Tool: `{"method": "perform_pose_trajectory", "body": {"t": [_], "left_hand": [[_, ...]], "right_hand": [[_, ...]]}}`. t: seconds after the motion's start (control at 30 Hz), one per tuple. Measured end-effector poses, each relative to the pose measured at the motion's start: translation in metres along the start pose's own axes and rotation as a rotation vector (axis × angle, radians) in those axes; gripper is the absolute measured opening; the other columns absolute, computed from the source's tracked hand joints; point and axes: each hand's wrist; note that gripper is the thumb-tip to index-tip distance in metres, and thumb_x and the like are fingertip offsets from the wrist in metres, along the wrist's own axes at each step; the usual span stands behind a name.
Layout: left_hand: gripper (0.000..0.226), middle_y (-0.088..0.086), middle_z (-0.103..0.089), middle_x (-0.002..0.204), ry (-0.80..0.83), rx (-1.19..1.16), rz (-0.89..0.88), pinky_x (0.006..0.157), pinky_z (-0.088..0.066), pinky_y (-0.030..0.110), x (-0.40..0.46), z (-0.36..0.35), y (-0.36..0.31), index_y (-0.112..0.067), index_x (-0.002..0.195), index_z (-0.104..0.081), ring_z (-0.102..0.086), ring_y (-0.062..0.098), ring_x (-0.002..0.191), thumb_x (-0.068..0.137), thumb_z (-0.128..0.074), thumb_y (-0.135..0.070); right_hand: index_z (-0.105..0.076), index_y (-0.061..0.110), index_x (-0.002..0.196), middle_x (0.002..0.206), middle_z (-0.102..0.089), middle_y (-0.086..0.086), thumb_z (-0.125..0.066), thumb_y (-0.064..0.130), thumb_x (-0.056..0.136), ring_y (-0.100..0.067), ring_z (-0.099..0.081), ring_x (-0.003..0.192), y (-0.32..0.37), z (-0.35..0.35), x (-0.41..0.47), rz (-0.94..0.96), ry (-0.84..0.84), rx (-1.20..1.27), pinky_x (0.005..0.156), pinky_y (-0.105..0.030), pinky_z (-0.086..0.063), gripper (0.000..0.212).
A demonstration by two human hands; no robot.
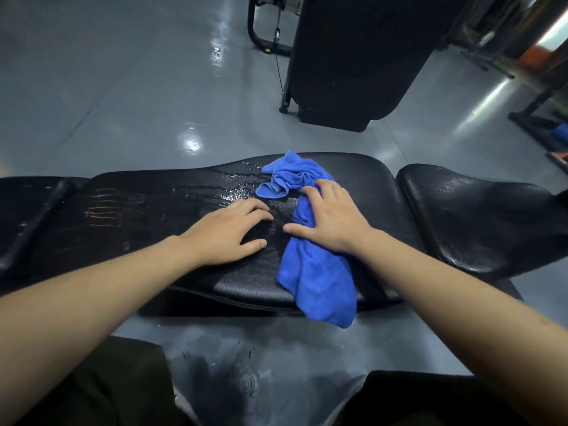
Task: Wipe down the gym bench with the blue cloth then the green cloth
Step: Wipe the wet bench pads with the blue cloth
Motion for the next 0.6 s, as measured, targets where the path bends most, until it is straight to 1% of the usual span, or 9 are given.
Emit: {"method": "perform_pose_trajectory", "body": {"t": [0.07, 0.1, 0.13, 0.17, 0.2, 0.3, 0.37, 0.5, 0.6], "left_hand": [[0.050, -0.012, -0.039, 0.143, 0.003, -0.012, -0.012, 0.105, -0.043, 0.034, 0.000, -0.001, 0.003, -0.030, 0.140, -0.048, -0.038, 0.011, 0.134, 0.095, -0.055, -0.050], [0.050, -0.013, -0.039, 0.144, 0.009, -0.022, -0.017, 0.105, -0.042, 0.033, -0.001, -0.001, 0.005, -0.031, 0.140, -0.048, -0.039, 0.011, 0.134, 0.095, -0.055, -0.050], [0.050, -0.013, -0.038, 0.145, 0.017, -0.033, -0.021, 0.106, -0.042, 0.033, -0.001, -0.001, 0.007, -0.031, 0.141, -0.047, -0.038, 0.010, 0.134, 0.095, -0.054, -0.050], [0.050, -0.014, -0.037, 0.146, 0.027, -0.044, -0.023, 0.107, -0.041, 0.033, -0.002, -0.001, 0.008, -0.032, 0.141, -0.047, -0.038, 0.010, 0.135, 0.095, -0.054, -0.050], [0.050, -0.015, -0.036, 0.147, 0.036, -0.052, -0.023, 0.108, -0.039, 0.032, -0.003, -0.001, 0.009, -0.033, 0.142, -0.046, -0.036, 0.009, 0.136, 0.096, -0.053, -0.050], [0.049, -0.016, -0.034, 0.148, 0.040, -0.057, -0.029, 0.108, -0.036, 0.029, -0.003, -0.001, 0.012, -0.033, 0.142, -0.045, -0.034, 0.008, 0.137, 0.096, -0.053, -0.050], [0.049, -0.017, -0.035, 0.147, 0.034, -0.053, -0.033, 0.107, -0.035, 0.027, -0.001, 0.001, 0.012, -0.033, 0.141, -0.046, -0.034, 0.007, 0.136, 0.096, -0.055, -0.050], [0.049, -0.016, -0.036, 0.146, 0.025, -0.059, -0.038, 0.108, -0.035, 0.026, 0.000, 0.001, 0.012, -0.032, 0.139, -0.048, -0.036, 0.007, 0.135, 0.094, -0.057, -0.049], [0.049, -0.013, -0.038, 0.147, 0.013, -0.060, -0.031, 0.106, -0.028, 0.019, -0.001, -0.001, 0.013, -0.030, 0.140, -0.048, -0.035, 0.008, 0.136, 0.094, -0.058, -0.045]], "right_hand": [[-0.034, 0.019, 0.150, 0.153, -0.031, -0.011, -0.039, 0.097, 0.062, -0.028, -0.026, 0.144, -0.015, 0.019, 0.001, 0.071, 0.152, 0.144, 0.119, -0.042, -0.023, 0.118], [-0.026, 0.023, 0.154, 0.160, -0.020, -0.008, -0.048, 0.096, 0.058, -0.025, -0.016, 0.149, -0.023, 0.030, 0.002, 0.110, 0.251, 0.213, 0.122, -0.040, -0.017, 0.123], [-0.018, 0.026, 0.157, 0.164, -0.010, -0.005, -0.057, 0.093, 0.054, -0.021, -0.007, 0.152, -0.031, 0.040, 0.003, 0.151, 0.333, 0.245, 0.123, -0.037, -0.012, 0.130], [-0.011, 0.028, 0.158, 0.166, -0.001, -0.002, -0.062, 0.091, 0.050, -0.018, 0.000, 0.153, -0.039, 0.047, 0.003, 0.190, 0.389, 0.235, 0.123, -0.035, -0.008, 0.136], [-0.004, 0.030, 0.159, 0.166, 0.007, -0.001, -0.063, 0.091, 0.047, -0.017, 0.006, 0.153, -0.045, 0.051, 0.002, 0.229, 0.423, 0.193, 0.123, -0.034, -0.003, 0.140], [0.010, 0.030, 0.157, 0.165, 0.020, -0.003, -0.060, 0.095, 0.046, -0.019, 0.020, 0.151, -0.043, 0.046, -0.005, 0.356, 0.465, 0.014, 0.123, -0.041, 0.006, 0.147], [0.014, 0.029, 0.157, 0.164, 0.025, -0.003, -0.064, 0.093, 0.046, -0.019, 0.026, 0.149, -0.034, 0.037, -0.002, 0.381, 0.449, -0.035, 0.122, -0.044, 0.010, 0.150], [0.018, 0.030, 0.156, 0.164, 0.026, -0.004, -0.062, 0.096, 0.039, -0.023, 0.028, 0.149, -0.020, 0.026, 0.032, 0.348, 0.418, -0.041, 0.122, -0.055, 0.006, 0.156], [0.016, 0.028, 0.157, 0.163, 0.028, -0.002, -0.069, 0.090, 0.042, -0.021, 0.029, 0.148, -0.014, 0.024, 0.055, 0.273, 0.476, -0.031, 0.121, -0.054, 0.010, 0.156]]}}
Point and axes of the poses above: each hand's wrist, its own x-axis towards the middle knuckle, its own z-axis out of the back of the hand, y = z × x
